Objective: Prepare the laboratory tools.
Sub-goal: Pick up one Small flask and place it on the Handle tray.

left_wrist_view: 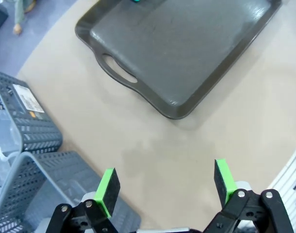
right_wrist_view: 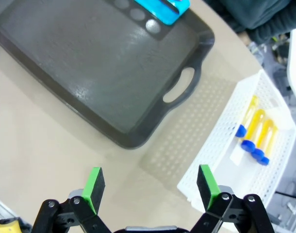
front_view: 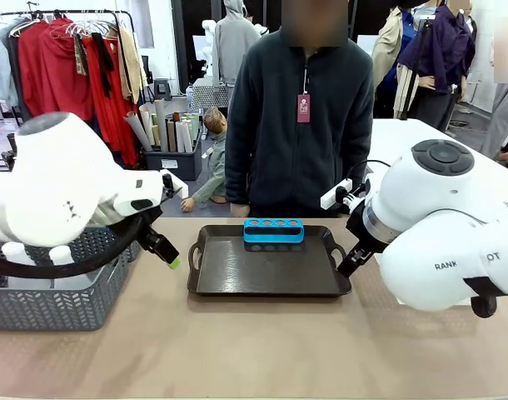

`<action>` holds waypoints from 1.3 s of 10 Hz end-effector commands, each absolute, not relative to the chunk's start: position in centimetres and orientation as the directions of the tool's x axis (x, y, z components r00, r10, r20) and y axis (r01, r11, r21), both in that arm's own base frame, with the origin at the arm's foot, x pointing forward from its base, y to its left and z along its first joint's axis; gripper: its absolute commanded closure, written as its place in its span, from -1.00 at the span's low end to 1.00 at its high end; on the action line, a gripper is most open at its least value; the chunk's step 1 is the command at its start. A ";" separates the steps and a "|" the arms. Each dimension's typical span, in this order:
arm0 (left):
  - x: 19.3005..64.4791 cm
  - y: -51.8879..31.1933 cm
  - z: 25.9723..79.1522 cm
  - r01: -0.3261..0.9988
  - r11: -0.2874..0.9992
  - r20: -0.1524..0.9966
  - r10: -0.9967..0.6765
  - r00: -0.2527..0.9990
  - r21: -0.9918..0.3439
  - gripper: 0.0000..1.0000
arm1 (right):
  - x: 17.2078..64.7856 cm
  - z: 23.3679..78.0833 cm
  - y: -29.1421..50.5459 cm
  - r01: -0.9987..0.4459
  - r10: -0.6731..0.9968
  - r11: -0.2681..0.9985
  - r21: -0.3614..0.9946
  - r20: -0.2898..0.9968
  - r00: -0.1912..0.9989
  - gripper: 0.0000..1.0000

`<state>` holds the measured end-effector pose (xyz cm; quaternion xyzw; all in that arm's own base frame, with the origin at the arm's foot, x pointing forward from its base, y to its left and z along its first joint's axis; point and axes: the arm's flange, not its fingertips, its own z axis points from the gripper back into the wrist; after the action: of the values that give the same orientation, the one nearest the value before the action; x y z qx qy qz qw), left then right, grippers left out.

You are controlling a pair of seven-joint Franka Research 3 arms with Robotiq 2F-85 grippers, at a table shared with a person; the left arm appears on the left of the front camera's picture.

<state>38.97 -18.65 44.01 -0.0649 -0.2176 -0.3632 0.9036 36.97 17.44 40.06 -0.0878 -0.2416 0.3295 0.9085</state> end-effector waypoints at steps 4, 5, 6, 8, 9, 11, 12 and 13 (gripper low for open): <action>39.0 -18.5 45.3 0.698 0.715 0.444 -0.639 0.628 0.043 -1.00 | 37.0 40.1 17.4 -0.556 0.641 0.767 -0.319 0.381 0.666 -1.00; 39.0 -18.5 45.3 0.698 0.715 0.444 -0.639 0.628 0.043 -1.00 | 37.0 40.1 17.4 -0.556 0.641 0.767 -0.319 0.381 0.666 -1.00; 39.0 -18.5 45.3 0.698 0.715 0.444 -0.639 0.628 0.043 -1.00 | 37.0 40.1 17.4 -0.556 0.641 0.767 -0.319 0.381 0.666 -1.00; 39.0 -18.5 45.3 0.698 0.715 0.444 -0.639 0.628 0.043 -1.00 | 37.0 40.1 17.4 -0.556 0.641 0.767 -0.319 0.381 0.666 -1.00; 39.0 -18.5 45.3 0.698 0.715 0.444 -0.639 0.628 0.043 -1.00 | 36.7 40.1 17.4 -0.542 0.625 0.781 -0.312 0.369 0.688 -1.00; 39.0 -19.1 46.1 0.719 0.694 0.422 -0.659 0.623 0.021 -1.00 | 37.5 40.9 17.9 -0.589 0.600 0.789 -0.175 0.428 0.676 -1.00; 38.9 -19.3 46.9 0.741 0.671 0.413 -0.669 0.618 -0.022 -1.00 | 37.7 41.5 18.1 -0.622 0.599 0.775 -0.114 0.448 0.664 -1.00; 38.9 -19.8 47.6 0.759 0.649 0.404 -0.682 0.609 -0.048 -1.00 | 37.9 42.2 18.3 -0.645 0.603 0.760 -0.085 0.462 0.650 -1.00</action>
<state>38.59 -19.92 46.52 -0.0813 -0.1925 -0.3882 0.8976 37.29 19.13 40.67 -0.0014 -0.2406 0.3237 0.9151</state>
